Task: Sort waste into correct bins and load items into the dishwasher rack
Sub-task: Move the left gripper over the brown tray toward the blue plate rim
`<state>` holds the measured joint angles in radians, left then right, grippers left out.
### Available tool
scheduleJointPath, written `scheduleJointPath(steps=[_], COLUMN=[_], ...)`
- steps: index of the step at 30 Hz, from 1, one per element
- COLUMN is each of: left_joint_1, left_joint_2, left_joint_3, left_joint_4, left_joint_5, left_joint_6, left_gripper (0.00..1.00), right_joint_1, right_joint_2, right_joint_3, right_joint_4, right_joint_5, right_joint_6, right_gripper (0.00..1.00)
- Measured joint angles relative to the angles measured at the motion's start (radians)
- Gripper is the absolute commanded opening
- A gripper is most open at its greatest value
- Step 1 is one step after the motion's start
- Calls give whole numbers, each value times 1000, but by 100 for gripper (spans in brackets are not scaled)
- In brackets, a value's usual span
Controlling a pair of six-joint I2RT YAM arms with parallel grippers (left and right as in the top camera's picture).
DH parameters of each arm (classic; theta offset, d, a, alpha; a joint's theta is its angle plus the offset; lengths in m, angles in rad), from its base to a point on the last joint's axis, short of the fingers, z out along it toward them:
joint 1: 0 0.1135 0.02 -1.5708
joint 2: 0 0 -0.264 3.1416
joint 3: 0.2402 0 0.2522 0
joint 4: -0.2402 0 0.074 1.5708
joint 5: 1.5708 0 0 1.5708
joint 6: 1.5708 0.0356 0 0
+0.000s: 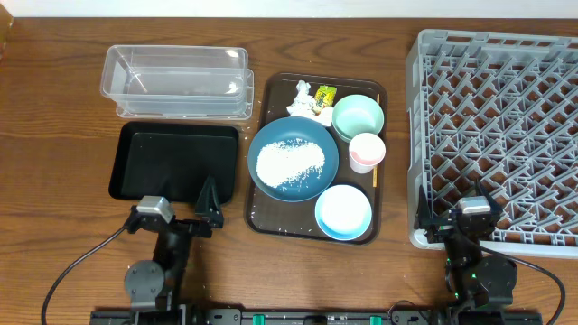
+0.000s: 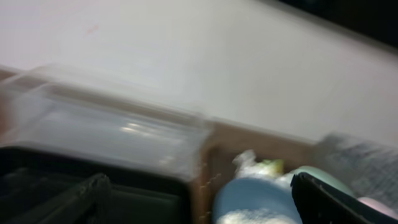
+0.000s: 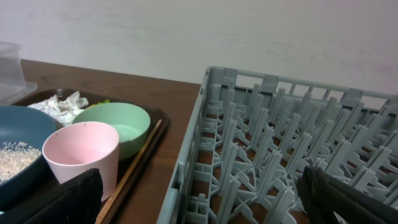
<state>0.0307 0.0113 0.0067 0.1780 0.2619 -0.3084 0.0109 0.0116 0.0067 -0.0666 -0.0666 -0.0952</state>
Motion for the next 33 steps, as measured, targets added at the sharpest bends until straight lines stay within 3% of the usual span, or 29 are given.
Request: scheduleJointPath(steps=[4,9,14,20,23,27,30,33], left_joint_1=[0,0,0,0,-1,-1,-12,-60], left_joint_2=[-1,24,213,671,902,1128,1231,1295], left_joint_3=[0,36,264,771,1010,1205,1233,1239], left_joint_4=[165,159,-41,-586,-783,-815,-689,-667], left_joint_5=[99,159,183,193,220,345,460,467], left_joint_6=[-63,-81,-22,108,132,110,75,61], left_gripper=[94,95,94,94,95,95,94,94], right_joint_1=[0,0,0,0,0,0,0,0], right_joint_2=[0,0,0,0,0,0,0,0], right_joint_3=[0,0,0,0,0,0,0,0], right_joint_4=[0,0,0,-2,0,0,0,0], right_joint_5=[0,0,0,3,4,4,4,4], right_joint_6=[0,0,0,0,0,0,0,0], right_gripper=[99,99,99,99,99,99,99,99])
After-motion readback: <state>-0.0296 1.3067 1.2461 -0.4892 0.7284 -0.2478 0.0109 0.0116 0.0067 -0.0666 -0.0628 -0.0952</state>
